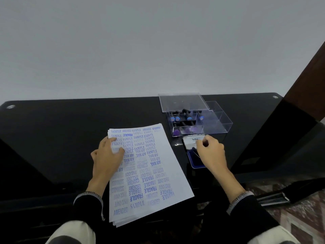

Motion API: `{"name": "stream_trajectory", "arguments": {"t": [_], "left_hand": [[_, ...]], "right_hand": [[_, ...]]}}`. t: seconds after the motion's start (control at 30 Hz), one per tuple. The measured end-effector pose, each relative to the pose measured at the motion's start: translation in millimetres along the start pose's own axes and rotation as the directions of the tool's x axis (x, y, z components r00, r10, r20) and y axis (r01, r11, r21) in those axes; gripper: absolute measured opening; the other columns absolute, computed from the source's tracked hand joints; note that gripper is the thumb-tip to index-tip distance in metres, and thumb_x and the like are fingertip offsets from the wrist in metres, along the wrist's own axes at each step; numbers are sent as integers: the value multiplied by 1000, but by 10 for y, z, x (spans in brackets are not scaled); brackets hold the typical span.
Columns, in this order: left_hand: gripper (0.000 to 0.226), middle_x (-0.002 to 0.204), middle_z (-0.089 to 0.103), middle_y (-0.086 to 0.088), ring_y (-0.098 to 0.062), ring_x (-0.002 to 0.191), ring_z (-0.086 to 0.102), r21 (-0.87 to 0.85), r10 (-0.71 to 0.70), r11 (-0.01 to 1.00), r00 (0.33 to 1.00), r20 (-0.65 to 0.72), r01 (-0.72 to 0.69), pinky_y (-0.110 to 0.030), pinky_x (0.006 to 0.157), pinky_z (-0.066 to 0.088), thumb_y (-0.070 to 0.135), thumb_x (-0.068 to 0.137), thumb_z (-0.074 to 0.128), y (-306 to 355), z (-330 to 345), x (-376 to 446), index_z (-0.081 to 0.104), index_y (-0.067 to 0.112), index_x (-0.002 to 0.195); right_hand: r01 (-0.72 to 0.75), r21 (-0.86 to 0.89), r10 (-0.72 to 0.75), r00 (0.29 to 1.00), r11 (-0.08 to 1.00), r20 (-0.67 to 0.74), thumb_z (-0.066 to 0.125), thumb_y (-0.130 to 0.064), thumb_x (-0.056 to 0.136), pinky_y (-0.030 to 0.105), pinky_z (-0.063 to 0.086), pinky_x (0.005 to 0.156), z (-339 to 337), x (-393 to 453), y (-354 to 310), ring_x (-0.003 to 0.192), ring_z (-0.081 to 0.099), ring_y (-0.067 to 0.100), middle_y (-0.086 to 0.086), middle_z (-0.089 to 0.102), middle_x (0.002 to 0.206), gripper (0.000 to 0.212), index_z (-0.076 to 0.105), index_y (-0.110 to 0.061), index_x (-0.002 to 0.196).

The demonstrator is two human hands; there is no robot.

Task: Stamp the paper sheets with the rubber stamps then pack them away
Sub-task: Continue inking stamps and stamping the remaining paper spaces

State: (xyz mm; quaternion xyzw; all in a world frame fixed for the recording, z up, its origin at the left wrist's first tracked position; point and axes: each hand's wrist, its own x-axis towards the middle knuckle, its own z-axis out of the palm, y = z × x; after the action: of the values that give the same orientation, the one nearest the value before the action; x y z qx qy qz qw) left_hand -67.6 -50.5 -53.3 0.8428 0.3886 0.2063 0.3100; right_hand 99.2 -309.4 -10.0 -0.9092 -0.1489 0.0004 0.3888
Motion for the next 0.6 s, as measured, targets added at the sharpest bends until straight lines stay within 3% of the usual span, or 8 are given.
{"name": "stream_trajectory", "arguments": {"t": [0.1, 0.17, 0.27, 0.4, 0.5, 0.6], "left_hand": [[51, 149, 33, 1, -18, 126, 43, 67, 8, 998, 1000, 11, -8, -37, 111, 16, 41, 91, 58, -6, 8, 27, 46, 21, 136], [54, 151, 32, 2, -16, 125, 44, 102, -1, 995, 1000, 22, -1, -38, 112, 17, 45, 90, 59, -6, 12, 45, 45, 23, 137], [57, 151, 32, 3, -14, 125, 45, 109, 3, 994, 1000, 23, -6, -37, 112, 17, 47, 89, 60, 6, 9, 48, 45, 23, 139], [59, 152, 33, 5, -12, 125, 45, 71, 46, 996, 999, 13, -47, -34, 110, 15, 42, 89, 63, 1, -7, 41, 45, 19, 140], [61, 154, 31, 6, -12, 128, 42, 70, 55, 996, 998, 18, -56, -34, 110, 13, 41, 89, 64, -17, -19, 54, 43, 19, 142], [64, 154, 30, 6, -12, 131, 39, 63, 55, 996, 998, 23, -56, -33, 111, 12, 40, 88, 65, -39, -21, 74, 41, 20, 144]], "right_hand": [[-81, 360, 32, 990, 929, 141, 47, -18, 93, 26, 37, 54, 225, 77, -284, 61, 43, 15, 6, 51, 73, 14, 45, -10, 82], [-117, 470, 17, 977, 875, 211, 50, -18, 93, 31, 38, 58, 412, 116, -407, 65, 45, 15, 5, 52, 78, 9, 45, -16, 86], [-12, 467, -67, 986, 884, 154, 60, -18, 89, 33, 47, 63, 601, 194, -481, 68, 53, 15, 2, 58, 80, 5, 55, -17, 88], [9, 521, -85, 989, 854, 123, 65, -14, 86, 32, 48, 60, 755, 287, -522, 62, 53, 17, 11, 63, 73, 9, 62, -21, 81], [1, 572, -67, 993, 820, 96, 59, -18, 91, 25, 45, 56, 872, 328, -526, 63, 51, 19, 6, 57, 68, 11, 59, -18, 80], [38, 564, -71, 997, 825, 37, 52, -25, 96, 27, 42, 59, 972, 302, -522, 62, 49, 17, -1, 52, 66, 20, 51, -20, 77]]}}
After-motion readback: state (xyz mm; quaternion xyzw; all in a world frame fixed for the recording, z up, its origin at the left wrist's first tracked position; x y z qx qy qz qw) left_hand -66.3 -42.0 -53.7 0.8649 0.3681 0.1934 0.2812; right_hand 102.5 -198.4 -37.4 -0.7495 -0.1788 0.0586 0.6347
